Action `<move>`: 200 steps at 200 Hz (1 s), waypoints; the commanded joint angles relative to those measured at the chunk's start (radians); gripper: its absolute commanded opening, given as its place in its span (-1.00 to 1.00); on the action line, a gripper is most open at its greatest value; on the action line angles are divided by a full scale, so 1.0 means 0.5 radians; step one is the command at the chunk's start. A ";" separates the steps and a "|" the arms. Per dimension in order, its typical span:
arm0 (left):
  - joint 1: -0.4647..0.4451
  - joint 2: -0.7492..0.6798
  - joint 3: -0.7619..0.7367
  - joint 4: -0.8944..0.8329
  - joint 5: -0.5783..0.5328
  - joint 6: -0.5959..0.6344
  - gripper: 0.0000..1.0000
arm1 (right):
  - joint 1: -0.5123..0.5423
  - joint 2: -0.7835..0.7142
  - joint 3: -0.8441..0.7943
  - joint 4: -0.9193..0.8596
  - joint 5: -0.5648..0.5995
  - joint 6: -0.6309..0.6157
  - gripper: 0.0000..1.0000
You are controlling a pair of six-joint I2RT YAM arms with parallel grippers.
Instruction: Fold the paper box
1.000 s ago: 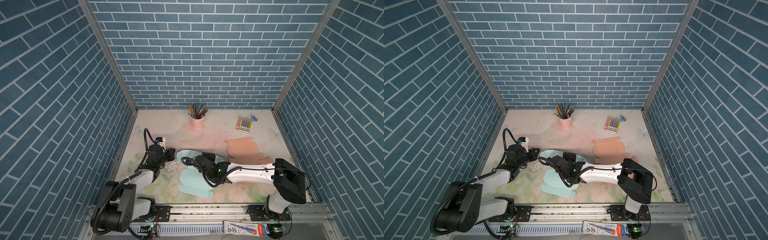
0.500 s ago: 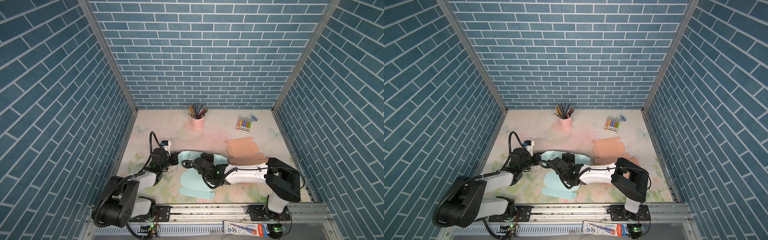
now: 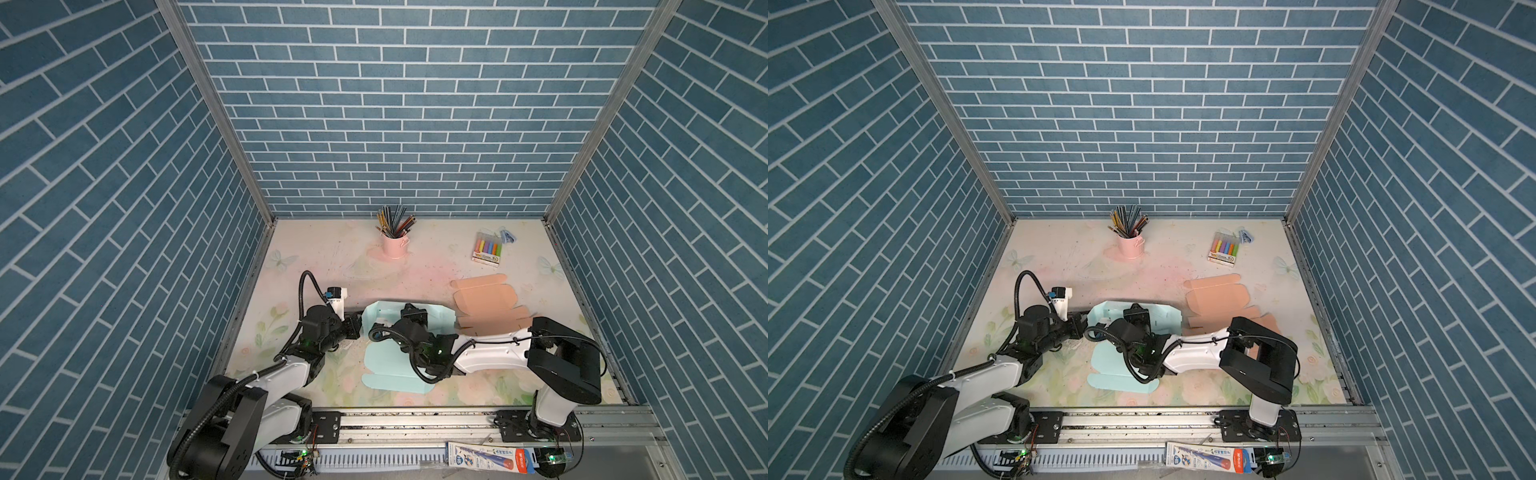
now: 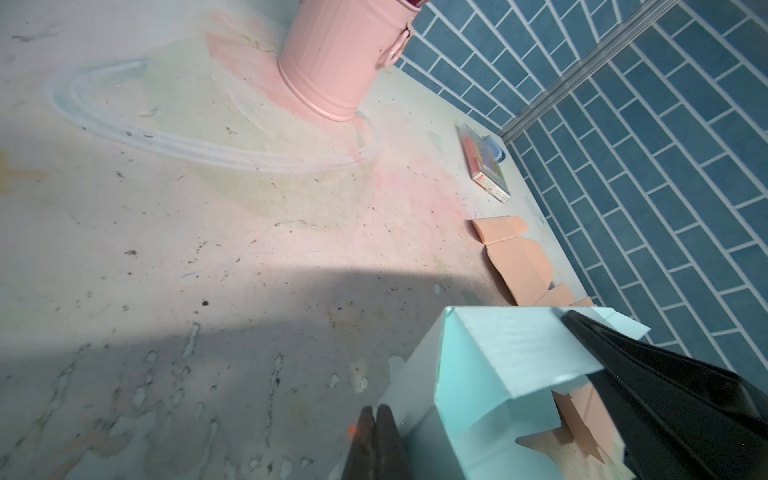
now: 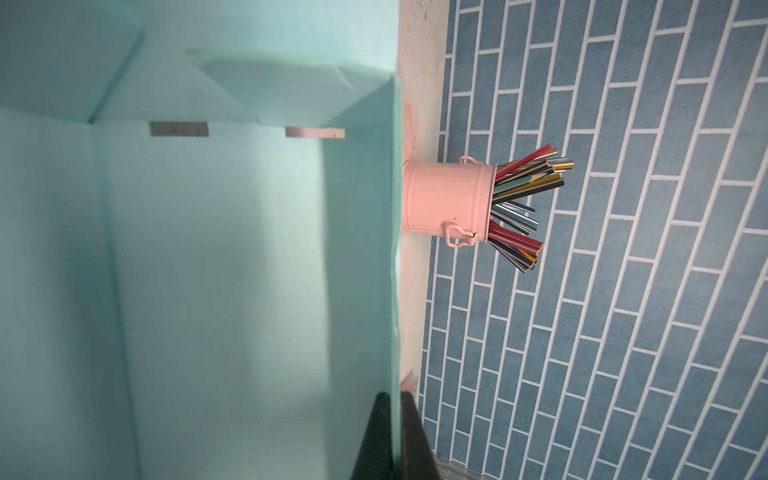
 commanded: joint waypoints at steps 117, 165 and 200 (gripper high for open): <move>-0.257 -0.349 -0.283 0.006 -0.174 0.025 -0.85 | 0.138 0.040 -0.358 1.033 0.119 -0.687 -1.00; -0.357 -0.300 -0.324 0.130 -0.298 0.081 -0.60 | 0.156 0.096 -0.392 1.132 0.125 -0.732 -1.00; -0.465 -0.252 -0.348 0.214 -0.393 0.094 -0.38 | 0.180 0.093 -0.421 1.144 0.126 -0.724 -1.00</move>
